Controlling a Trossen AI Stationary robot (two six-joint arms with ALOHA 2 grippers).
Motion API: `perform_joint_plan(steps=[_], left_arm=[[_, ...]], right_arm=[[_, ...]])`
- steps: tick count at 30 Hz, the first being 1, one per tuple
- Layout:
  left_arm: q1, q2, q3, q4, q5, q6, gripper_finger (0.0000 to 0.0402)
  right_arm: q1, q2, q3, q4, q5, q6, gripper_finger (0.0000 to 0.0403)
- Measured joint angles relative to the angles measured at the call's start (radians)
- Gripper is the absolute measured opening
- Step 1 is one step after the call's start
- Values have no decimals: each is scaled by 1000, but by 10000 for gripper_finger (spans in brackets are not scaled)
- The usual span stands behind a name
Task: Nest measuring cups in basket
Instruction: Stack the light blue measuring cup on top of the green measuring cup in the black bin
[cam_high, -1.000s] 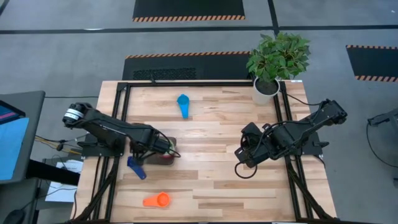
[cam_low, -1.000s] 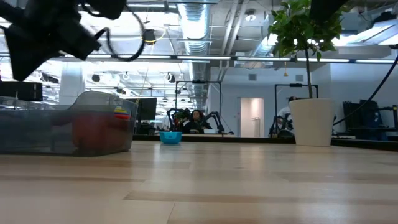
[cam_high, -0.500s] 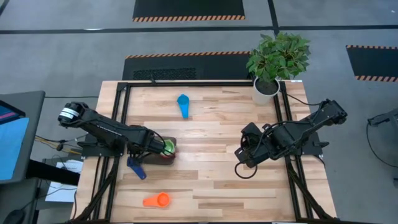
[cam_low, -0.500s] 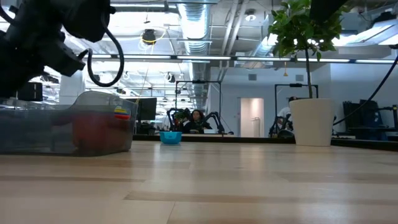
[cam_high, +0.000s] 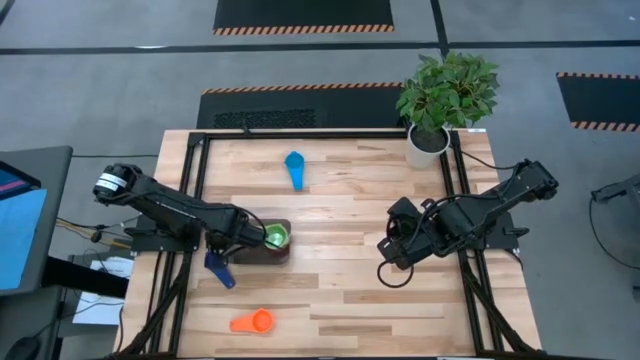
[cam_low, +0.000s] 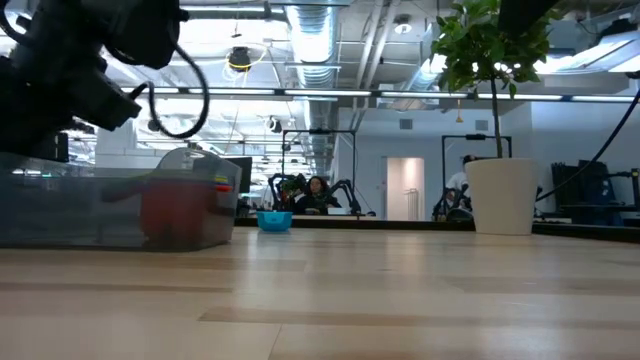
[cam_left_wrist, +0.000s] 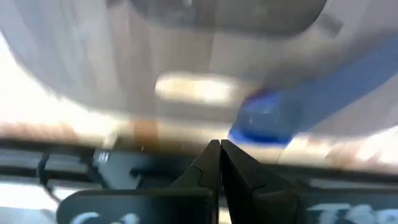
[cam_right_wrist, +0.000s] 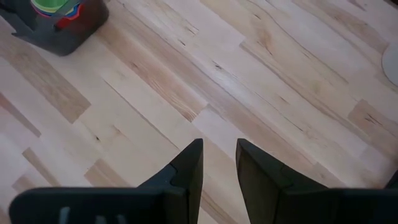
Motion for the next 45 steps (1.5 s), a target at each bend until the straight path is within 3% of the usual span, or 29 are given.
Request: perform_joint_plan(steps=[6, 10, 15, 18, 21, 27, 31, 36, 40, 45], left_arm=[[1, -14, 108, -235, -16, 6, 0], [2, -85, 232, -218, 15, -24, 0], [0, -231, 332, -221, -114, -130, 0], [-9, -350, 338, -223, -206, -223, 0], [-12, -464, 337, -223, -309, -321, 0], [-13, -603, 337, -212, -493, -364, 0], [-13, -640, 330, -147, -580, -315, 0], [-10, -646, 280, -53, -652, -255, 0], [-9, -632, 232, -25, -714, -250, 0], [-8, -607, 193, -21, -716, -264, 0]], right_arm=[[0, 0, 0, 11, 0, -7, 118], [-1, 0, 0, 19, 3, -11, 118], [-48, -1, -10, 121, 85, -137, 118], [-120, 1, -37, 350, 121, -366, 118], [-220, 1, -57, 661, 84, -675, 118], [-444, 107, -56, 1271, -186, -1079, 118], [-541, 214, -10, 1486, -322, -1212, 118], [-622, 377, 114, 1509, -332, -1286, 118], [-676, 515, 209, 1486, -334, -1228, 118], [-711, 660, 333, 1406, -337, -1142, 118]])
